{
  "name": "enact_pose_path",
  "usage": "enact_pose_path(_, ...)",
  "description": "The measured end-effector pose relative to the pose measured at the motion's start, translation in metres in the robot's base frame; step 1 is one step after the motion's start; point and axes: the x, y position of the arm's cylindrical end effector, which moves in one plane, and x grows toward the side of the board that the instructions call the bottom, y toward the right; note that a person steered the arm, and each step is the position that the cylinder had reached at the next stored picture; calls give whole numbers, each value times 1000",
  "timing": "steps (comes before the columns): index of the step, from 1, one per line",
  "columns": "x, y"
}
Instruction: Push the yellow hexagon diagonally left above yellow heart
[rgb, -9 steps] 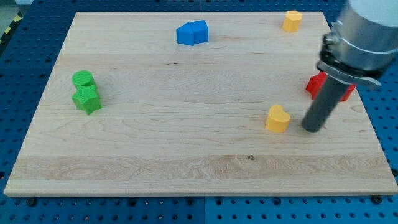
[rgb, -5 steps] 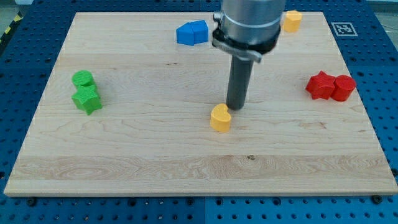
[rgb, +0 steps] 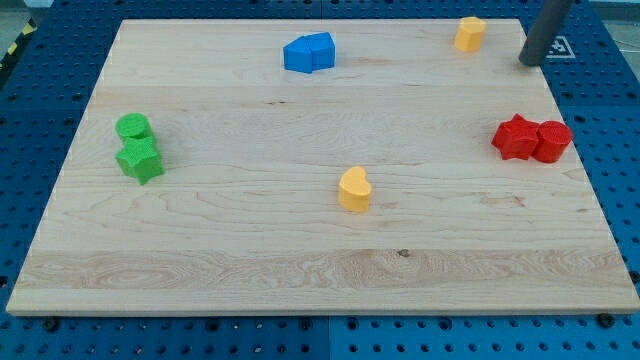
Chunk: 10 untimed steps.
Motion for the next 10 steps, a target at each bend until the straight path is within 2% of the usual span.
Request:
enact_pose_path(2, -65, -93)
enact_pose_path(3, -69, -124)
enact_pose_path(4, -59, -116)
enact_pose_path(5, -66, -65)
enact_pose_path(6, -58, -38)
enact_pose_path(9, 19, -192)
enact_pose_path(10, 21, -202)
